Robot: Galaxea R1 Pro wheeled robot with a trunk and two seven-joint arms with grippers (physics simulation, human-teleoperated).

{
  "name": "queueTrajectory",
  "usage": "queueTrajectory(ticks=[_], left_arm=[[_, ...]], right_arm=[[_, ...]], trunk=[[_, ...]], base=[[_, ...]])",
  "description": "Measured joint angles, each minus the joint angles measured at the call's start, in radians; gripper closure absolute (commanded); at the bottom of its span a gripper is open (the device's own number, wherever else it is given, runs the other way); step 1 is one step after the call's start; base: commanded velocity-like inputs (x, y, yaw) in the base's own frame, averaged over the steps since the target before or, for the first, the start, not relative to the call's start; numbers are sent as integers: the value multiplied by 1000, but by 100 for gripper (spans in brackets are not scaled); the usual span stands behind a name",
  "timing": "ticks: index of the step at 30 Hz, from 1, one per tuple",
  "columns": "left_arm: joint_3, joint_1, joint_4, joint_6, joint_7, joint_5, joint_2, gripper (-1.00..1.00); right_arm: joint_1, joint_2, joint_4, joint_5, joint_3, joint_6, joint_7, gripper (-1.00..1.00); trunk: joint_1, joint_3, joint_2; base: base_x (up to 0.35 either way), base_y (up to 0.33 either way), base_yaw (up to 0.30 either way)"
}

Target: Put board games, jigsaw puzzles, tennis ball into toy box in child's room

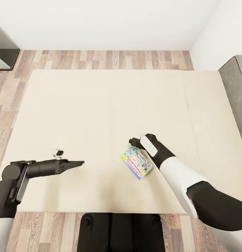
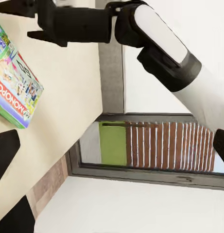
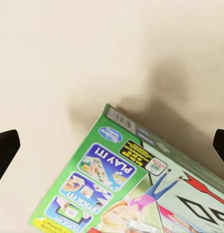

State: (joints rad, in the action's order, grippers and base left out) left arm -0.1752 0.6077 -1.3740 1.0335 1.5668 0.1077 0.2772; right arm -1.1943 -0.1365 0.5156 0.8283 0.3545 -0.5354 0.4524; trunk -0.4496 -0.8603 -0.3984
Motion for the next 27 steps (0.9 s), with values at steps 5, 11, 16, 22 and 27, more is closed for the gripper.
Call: queueTrajectory(ticks=[5, 11, 16, 22, 27], left_arm=[[1, 69, 0, 1, 0, 58, 15, -100], [1, 89, -1, 2, 0, 133, 19, -100], [1, 99, -2, 2, 0, 207, 20, -100], [2, 106, -3, 2, 0, 242, 20, -100], [4, 107, -3, 2, 0, 247, 20, -100]], right_arm=[[0, -1, 0, 1, 2, 18, 0, -100], [0, -1, 0, 1, 3, 22, 0, -100], [0, 1, 0, 0, 3, 23, 0, -100], [1, 2, 0, 0, 4, 23, -1, -100], [1, 1, 0, 0, 3, 25, 0, -100]], trunk=[[0, -8, 0], [0, -18, 0], [0, -26, 0], [0, -36, 0], [0, -43, 0]], base=[[0, 0, 0], [0, 0, 0], [0, 0, 0], [0, 0, 0], [0, 0, 0]])
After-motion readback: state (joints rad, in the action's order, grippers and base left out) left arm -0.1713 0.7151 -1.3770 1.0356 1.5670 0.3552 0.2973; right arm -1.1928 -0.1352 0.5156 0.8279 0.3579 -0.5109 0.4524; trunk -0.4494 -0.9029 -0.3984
